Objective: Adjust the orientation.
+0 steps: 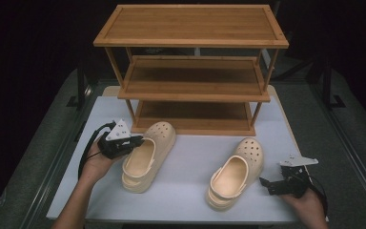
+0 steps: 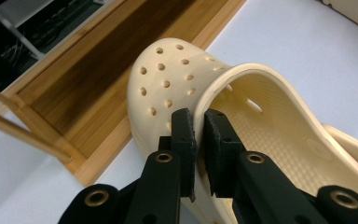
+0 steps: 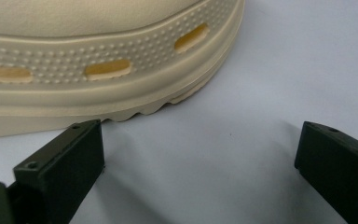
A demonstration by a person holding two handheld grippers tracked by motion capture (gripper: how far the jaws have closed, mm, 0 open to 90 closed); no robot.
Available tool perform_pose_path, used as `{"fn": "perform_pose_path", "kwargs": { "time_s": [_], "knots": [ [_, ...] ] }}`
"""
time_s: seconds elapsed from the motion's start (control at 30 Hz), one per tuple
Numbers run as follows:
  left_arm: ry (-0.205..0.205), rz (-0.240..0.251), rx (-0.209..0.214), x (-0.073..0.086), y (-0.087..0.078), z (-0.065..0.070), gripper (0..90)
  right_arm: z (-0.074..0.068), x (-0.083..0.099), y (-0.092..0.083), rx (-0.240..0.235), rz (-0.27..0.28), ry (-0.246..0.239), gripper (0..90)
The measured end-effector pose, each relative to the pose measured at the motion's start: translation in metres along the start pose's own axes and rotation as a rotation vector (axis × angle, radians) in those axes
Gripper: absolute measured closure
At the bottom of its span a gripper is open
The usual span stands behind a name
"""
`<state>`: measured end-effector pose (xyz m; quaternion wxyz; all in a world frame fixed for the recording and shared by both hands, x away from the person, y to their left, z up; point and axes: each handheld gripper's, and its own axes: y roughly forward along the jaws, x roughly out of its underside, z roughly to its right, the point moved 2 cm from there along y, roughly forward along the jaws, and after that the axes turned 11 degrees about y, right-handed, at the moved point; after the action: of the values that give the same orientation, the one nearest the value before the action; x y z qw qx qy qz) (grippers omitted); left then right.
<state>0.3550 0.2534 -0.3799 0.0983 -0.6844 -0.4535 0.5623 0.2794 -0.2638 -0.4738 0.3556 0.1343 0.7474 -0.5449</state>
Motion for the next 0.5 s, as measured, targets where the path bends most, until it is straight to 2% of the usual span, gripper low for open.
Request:
{"fn": "perform_pose_path", "kwargs": {
  "time_s": [0.2,0.37,0.5],
  "knots": [
    [0.016,-0.035,-0.001,0.009,-0.009,-0.002,82.5,0.000,0.000,0.000,0.000,0.000,0.000,1.0],
    [-0.001,-0.047,0.005,0.022,-0.020,0.000,82.3,0.000,0.000,0.000,0.000,0.000,-0.001,1.0],
    [-0.037,-0.022,0.000,0.028,-0.022,0.000,81.2,0.000,0.000,0.000,0.000,0.000,0.000,1.0]
  ]
}}
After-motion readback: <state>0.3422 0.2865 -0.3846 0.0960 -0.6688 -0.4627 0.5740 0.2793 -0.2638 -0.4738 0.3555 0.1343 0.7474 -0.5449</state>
